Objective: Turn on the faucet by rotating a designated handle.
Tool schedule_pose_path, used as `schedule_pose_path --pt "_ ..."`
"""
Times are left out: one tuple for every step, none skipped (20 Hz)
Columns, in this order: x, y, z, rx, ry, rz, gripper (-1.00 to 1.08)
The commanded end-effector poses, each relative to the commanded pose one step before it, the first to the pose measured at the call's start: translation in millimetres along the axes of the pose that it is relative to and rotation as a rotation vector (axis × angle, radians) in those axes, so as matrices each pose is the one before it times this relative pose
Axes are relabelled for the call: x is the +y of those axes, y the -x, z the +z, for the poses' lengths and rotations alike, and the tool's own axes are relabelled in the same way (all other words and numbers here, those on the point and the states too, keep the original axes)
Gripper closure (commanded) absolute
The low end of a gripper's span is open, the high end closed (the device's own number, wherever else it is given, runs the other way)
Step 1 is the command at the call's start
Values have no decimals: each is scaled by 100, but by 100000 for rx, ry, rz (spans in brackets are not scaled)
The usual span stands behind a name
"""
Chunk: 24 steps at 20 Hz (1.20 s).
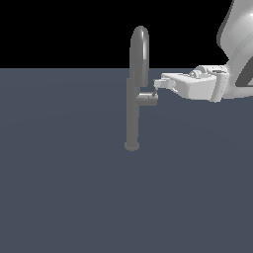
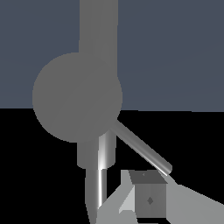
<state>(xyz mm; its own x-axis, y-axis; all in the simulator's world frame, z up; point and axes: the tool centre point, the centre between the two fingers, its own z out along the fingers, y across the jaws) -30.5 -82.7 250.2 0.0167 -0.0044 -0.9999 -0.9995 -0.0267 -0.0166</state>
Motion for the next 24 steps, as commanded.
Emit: schedule_pose_path --pt "336 -501 -11 -32 28 224 108" --pt "342 -503 -1 -73 29 246 108" --pt "344 -506 -2 -73 29 246 108" --pt "346 -509 -2 -72 28 247 108" --pt "347 -515 -2 -73 28 251 108" --pt "349 -518 -3 -72 27 252 108" --pt "349 -525 -4 -71 25 257 108" --pt "0 0 0 0 0 0 108" --pt "-961 1834 28 577 151 -3228 108" --pt "156 -702 0 -81 -18 450 108" --pt "155 -699 -1 -81 -18 448 108" --pt "153 -697 -1 -81 -19 448 108" --pt "152 -693 -1 -80 -19 445 108" --pt "150 -690 -2 -80 -20 443 108" --pt "148 -687 -2 -80 -20 443 108" --pt "145 -682 -3 -78 -22 437 108" --pt "0 0 0 0 0 0 108" --pt "-749 2346 27 208 559 -3749 108" --pt "-62 -550 -1 -25 -57 398 108" --pt "-62 -546 -1 -25 -57 395 108" --pt "-62 -544 -2 -25 -57 395 108" --pt "-62 -539 -2 -24 -56 389 108" --pt "-62 -537 -2 -24 -56 389 108" --pt "-62 -533 -2 -24 -56 386 108"
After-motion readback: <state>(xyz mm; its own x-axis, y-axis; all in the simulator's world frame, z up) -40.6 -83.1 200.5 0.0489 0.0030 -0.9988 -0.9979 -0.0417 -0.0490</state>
